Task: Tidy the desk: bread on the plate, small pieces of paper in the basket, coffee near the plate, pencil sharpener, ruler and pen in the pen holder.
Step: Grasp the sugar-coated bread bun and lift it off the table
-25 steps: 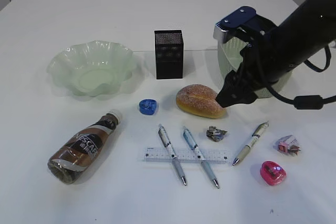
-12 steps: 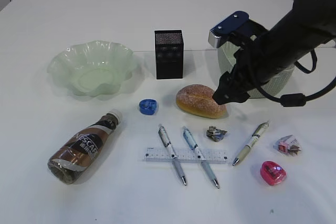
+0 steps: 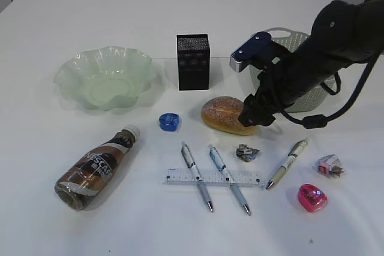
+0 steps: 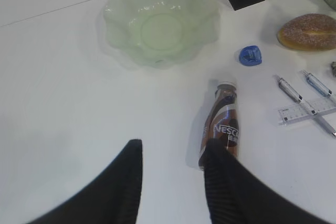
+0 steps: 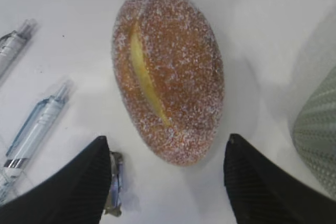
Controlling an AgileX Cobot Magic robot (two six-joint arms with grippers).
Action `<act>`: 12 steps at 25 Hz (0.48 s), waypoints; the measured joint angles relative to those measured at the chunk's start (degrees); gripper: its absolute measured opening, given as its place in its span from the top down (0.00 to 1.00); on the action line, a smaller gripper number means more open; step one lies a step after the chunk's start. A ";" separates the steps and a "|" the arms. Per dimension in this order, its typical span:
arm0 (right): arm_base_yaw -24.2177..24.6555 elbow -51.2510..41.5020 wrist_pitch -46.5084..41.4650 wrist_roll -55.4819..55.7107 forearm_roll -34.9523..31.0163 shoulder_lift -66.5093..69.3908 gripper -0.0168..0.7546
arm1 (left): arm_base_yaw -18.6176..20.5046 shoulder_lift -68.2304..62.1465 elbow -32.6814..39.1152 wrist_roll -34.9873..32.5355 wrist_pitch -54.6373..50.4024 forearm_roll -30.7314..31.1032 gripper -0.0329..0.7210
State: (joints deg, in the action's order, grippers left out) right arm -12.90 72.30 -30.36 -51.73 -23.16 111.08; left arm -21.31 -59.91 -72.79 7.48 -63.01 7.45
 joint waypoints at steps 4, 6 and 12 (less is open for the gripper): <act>0.00 2.94 -0.78 -0.13 -0.10 3.23 0.29 | 0.00 0.00 0.00 0.00 -0.03 0.00 0.59; 0.00 4.59 -0.80 -0.13 -0.33 4.72 0.29 | 0.00 0.00 0.00 0.00 -0.03 0.00 0.59; 0.00 6.00 -1.57 -0.21 -0.45 7.31 0.29 | 0.00 0.00 0.00 0.00 -0.13 0.14 0.59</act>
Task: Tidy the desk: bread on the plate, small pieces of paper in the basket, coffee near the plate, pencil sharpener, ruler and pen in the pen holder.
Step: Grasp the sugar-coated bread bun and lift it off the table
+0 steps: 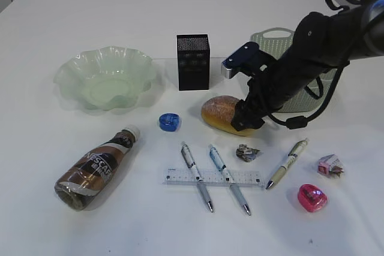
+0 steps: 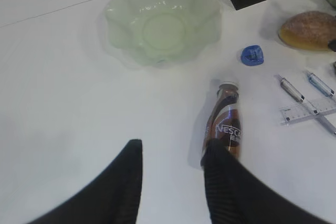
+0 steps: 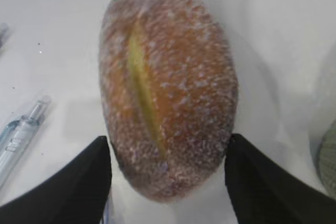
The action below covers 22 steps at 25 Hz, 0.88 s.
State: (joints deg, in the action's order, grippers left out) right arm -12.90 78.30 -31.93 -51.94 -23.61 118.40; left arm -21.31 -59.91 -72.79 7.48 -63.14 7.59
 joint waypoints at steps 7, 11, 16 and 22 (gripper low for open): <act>0.00 0.12 -0.15 -0.05 0.00 2.99 0.30 | 0.00 0.00 0.00 0.00 0.00 0.44 0.59; 0.00 0.59 -0.01 -0.14 -0.36 3.02 0.37 | 0.00 0.00 0.00 0.00 0.00 0.60 0.59; 0.00 0.71 0.33 -1.00 -0.96 3.02 0.39 | 0.00 0.00 0.00 0.00 -0.11 0.83 0.59; 0.00 0.71 1.10 -1.40 -1.44 3.02 0.49 | 0.00 0.00 0.00 0.00 -0.30 0.83 0.59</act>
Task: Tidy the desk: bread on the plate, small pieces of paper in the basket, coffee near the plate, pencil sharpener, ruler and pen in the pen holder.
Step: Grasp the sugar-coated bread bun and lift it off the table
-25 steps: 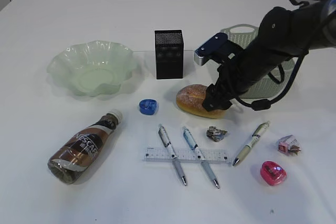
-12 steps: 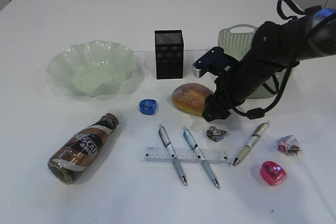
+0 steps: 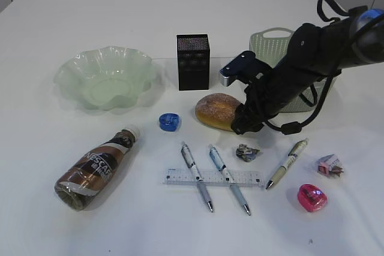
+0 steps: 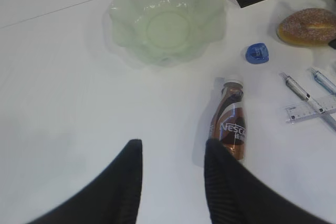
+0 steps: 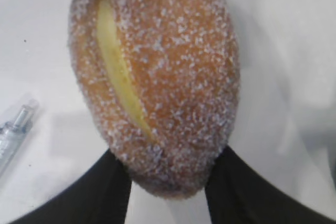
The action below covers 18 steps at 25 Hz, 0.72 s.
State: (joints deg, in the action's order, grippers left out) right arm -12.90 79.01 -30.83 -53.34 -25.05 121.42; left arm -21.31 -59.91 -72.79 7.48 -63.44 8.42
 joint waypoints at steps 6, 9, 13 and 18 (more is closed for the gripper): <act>0.00 0.00 0.00 -0.13 -0.11 0.00 0.72 | 0.00 0.00 0.00 0.00 0.00 0.02 0.59; 0.00 0.00 0.02 -0.13 -0.11 0.00 0.74 | 0.00 0.00 0.00 0.00 0.00 0.34 0.59; 0.00 0.00 -0.35 -0.13 -0.11 0.00 0.75 | 0.00 0.00 0.00 0.00 0.00 0.69 0.59; 0.00 0.00 -1.72 -0.13 -0.18 -0.11 0.75 | 0.00 0.00 0.00 0.00 0.00 0.73 0.59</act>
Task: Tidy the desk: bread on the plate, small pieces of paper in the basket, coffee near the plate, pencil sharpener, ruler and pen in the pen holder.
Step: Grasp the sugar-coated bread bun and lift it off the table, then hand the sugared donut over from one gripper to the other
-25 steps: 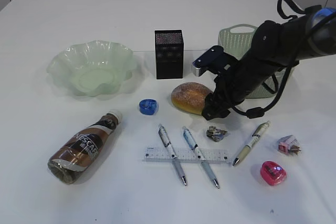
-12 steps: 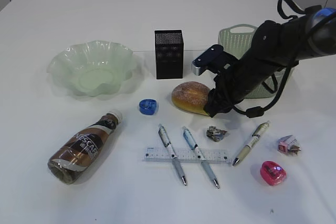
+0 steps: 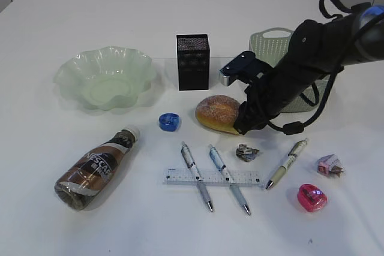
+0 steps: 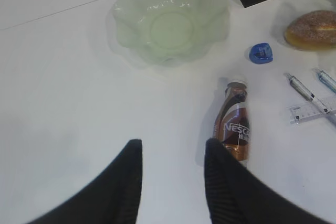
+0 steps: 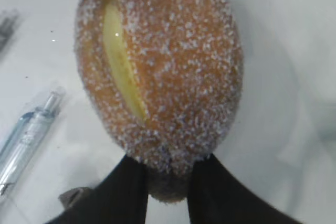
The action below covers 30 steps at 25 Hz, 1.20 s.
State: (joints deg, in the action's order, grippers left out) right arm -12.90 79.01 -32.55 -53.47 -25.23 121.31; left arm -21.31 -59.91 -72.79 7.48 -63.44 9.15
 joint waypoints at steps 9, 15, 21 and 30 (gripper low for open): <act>0.00 0.63 -7.74 -0.04 -0.51 -10.22 0.77 | 0.00 0.00 0.00 0.12 0.00 0.09 0.59; -1.46 5.43 -11.92 -0.35 -4.29 -13.54 0.77 | 0.00 0.00 0.00 1.89 1.63 0.09 0.59; -6.24 9.72 -11.94 -0.88 -4.42 -13.63 0.77 | 0.00 0.00 0.00 2.10 2.00 -0.03 0.59; -14.40 20.36 -6.29 0.81 -5.28 -7.99 0.77 | 0.00 0.00 0.00 2.41 3.48 -2.10 0.59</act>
State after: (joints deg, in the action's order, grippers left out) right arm -27.31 99.37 -38.84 -52.66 -30.51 113.32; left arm -21.31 -59.91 -72.79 9.90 -59.96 7.05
